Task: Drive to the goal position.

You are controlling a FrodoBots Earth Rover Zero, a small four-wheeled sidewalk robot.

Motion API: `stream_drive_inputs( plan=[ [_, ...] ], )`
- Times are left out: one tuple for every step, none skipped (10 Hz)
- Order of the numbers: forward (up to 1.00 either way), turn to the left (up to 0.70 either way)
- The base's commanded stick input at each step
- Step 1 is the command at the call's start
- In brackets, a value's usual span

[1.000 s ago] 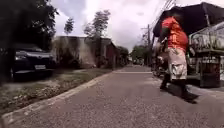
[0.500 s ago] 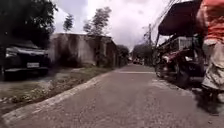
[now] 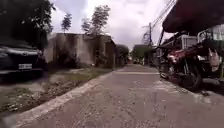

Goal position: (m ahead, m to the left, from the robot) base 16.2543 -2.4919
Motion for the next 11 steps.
stream_drive_inputs(
  plan=[
    [0.70,-0.07],
    [0.70,0.02],
    [0.70,0.00],
    [0.70,0.00],
    [0.70,0.00],
    [0.70,0.00],
    [0.70,0.00],
    [0.70,0.00],
    [0.70,0.00],
    [0.70,0.00],
    [0.70,0.00]
  ],
)
